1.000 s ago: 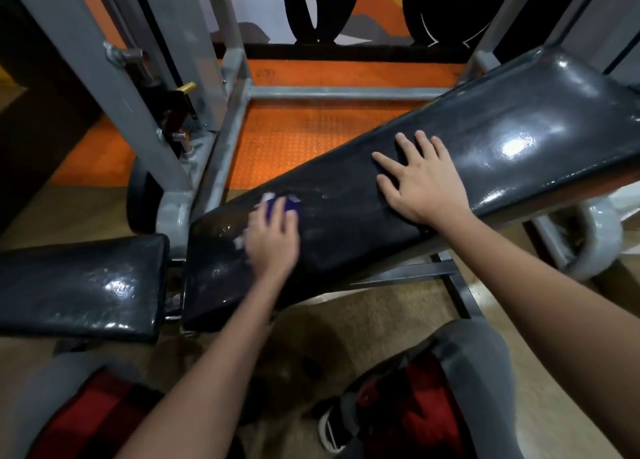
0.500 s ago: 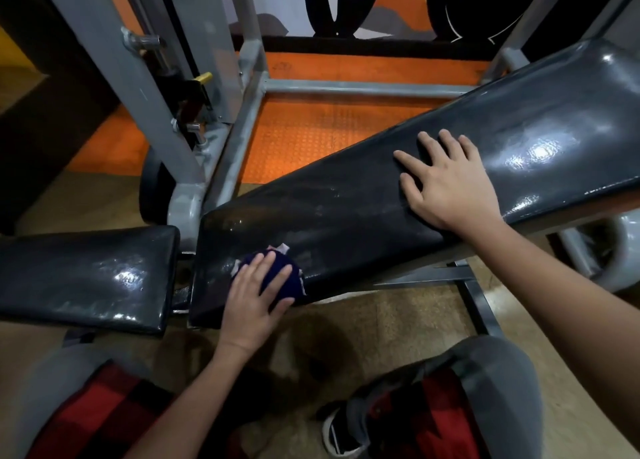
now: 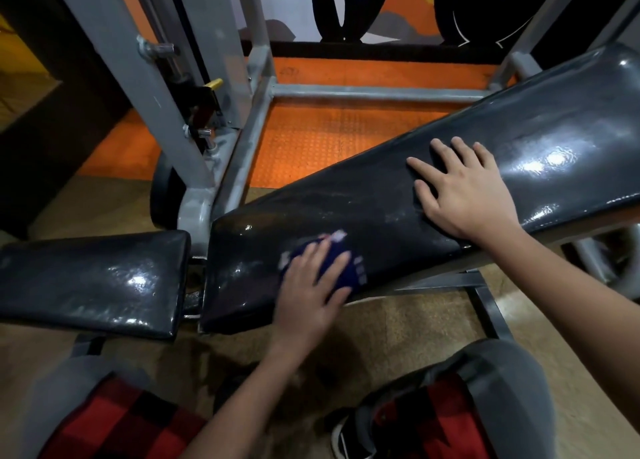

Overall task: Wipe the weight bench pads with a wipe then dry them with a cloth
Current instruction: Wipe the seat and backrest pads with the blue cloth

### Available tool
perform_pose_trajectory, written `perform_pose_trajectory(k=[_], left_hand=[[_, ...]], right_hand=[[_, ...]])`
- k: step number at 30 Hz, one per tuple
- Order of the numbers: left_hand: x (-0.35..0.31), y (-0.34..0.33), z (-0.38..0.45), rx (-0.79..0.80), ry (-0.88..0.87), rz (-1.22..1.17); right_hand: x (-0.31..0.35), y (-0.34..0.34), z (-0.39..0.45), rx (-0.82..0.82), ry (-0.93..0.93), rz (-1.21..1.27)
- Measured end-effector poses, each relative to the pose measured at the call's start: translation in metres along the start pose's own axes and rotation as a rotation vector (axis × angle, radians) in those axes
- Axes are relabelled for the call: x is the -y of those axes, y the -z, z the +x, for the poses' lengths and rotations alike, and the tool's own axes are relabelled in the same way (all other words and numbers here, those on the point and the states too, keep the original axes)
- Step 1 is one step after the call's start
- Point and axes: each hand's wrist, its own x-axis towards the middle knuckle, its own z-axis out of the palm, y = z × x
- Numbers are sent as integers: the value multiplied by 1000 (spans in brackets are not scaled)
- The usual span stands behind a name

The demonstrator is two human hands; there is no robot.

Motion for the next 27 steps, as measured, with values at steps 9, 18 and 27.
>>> perform_pose_trajectory(k=[9,18,27], left_hand=[[45,20,-23,-20,488,-92],[-66,6,131,77,126,-191],[111,35,-24,95,585,-203]], right_hand=[[1,-3,0,-11,-1,-17],[1,0,1,30,-8,-51],[0,-4,2,10,-8,-14]])
